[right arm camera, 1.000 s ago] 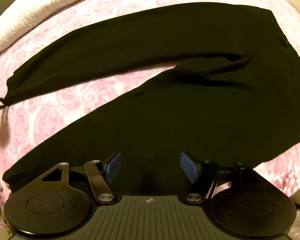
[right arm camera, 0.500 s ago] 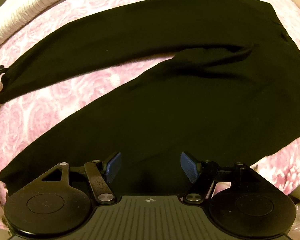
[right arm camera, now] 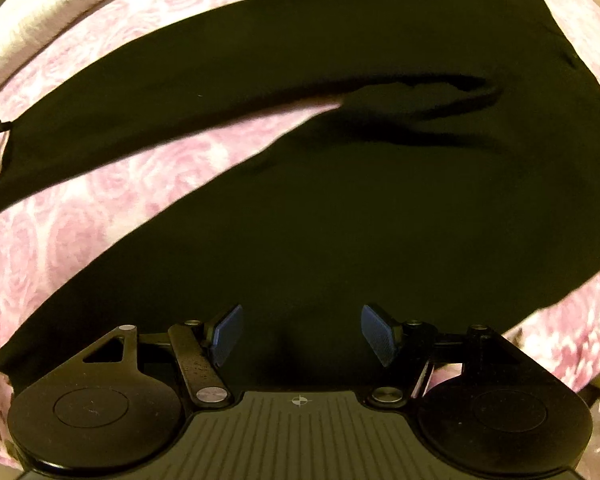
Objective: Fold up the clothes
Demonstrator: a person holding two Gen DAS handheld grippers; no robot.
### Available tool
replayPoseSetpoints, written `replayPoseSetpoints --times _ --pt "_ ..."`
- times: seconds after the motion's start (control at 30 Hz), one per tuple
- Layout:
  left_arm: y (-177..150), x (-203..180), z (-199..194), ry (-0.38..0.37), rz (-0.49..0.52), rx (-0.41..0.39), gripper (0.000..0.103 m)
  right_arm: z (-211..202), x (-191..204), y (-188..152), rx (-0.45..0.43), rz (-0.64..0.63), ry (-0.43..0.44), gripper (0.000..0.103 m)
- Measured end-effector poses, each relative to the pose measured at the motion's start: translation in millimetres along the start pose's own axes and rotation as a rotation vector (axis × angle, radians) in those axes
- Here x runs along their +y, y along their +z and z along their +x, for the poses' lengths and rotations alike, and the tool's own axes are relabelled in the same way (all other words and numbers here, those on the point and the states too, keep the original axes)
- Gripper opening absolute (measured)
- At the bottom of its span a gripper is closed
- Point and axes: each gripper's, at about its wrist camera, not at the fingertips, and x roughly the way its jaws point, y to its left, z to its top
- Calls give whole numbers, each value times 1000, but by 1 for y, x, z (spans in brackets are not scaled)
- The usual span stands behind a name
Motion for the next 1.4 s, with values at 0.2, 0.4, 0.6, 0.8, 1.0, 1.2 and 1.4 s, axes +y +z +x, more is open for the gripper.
replayPoseSetpoints --times 0.2,0.4,0.6,0.8,1.0,1.2,1.4 --pt "-29 -43 -23 -120 79 24 27 2 7 6 -13 3 30 69" --pt "-59 -90 -44 -251 168 54 24 1 20 5 -14 -39 53 69" --pt "-70 -72 -65 -170 100 158 25 -23 9 -5 -64 -58 26 69" --pt "-69 -79 -131 -142 23 170 26 -52 -23 -9 -140 76 8 69" --pt "-60 -142 -209 -182 -25 153 44 -104 -56 -6 -264 69 -49 79" --pt "-46 -213 -285 -198 -87 119 58 -156 -111 -5 -336 80 -72 85" --pt "-22 -283 -361 -116 -136 87 64 -193 -161 -1 -351 -54 -42 87"
